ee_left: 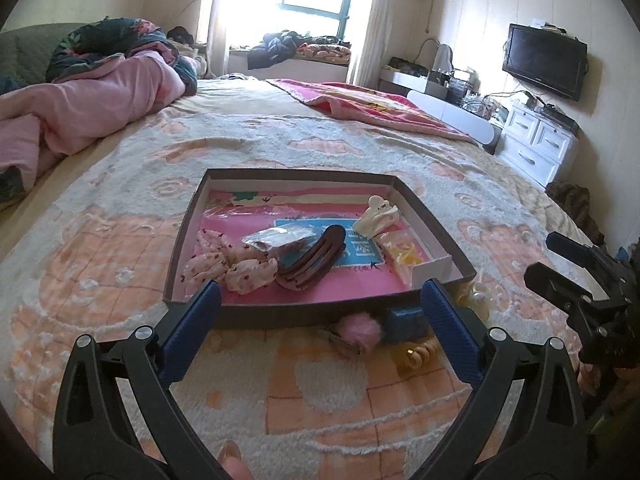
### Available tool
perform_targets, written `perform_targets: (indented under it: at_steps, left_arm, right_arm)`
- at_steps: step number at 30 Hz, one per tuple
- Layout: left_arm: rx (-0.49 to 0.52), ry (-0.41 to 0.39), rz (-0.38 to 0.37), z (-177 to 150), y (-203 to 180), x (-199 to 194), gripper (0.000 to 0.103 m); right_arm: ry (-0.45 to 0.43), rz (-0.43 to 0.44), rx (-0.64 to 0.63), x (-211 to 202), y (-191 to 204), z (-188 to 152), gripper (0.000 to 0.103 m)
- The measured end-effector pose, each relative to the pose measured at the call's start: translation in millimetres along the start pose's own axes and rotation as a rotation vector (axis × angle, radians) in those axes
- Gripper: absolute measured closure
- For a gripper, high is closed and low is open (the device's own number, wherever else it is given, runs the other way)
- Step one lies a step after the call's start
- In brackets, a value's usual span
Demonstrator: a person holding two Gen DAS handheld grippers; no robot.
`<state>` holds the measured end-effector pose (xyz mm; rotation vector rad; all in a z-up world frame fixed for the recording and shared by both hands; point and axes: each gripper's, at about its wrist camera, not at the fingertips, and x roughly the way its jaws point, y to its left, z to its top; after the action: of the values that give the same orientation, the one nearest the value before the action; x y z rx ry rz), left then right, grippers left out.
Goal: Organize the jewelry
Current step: 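Withdraw both tools from the tray toward the pom-pom keychain and coiled tie, then grasp the pink pom-pom keychain with the left tool while the right tool grasps the yellow coiled tie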
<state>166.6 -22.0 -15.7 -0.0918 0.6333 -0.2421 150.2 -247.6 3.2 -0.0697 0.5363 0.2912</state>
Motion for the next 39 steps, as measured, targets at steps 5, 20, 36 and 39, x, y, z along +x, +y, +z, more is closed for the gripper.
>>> perform_targets:
  at_steps: [5, 20, 36, 39]
  left_arm:
    - [-0.002, 0.019, 0.009, -7.1, 4.9, -2.6, 0.012]
    - [0.021, 0.06, 0.032, -25.9, 8.2, -7.5, 0.012]
    - [0.005, 0.149, -0.01, -38.7, 12.0, 22.2, 0.018]
    - [0.014, 0.171, -0.026, -38.7, 7.5, 33.2, 0.021]
  right_arm:
    - [0.009, 0.006, -0.025, -4.5, 7.6, -9.0, 0.009]
    - [0.064, 0.047, -0.119, -0.5, 39.4, -36.5, 0.009]
    - [0.144, 0.023, -0.303, 42.7, 65.0, -57.4, 0.028]
    - [0.16, 0.018, -0.346, 53.2, 67.4, -57.5, 0.034]
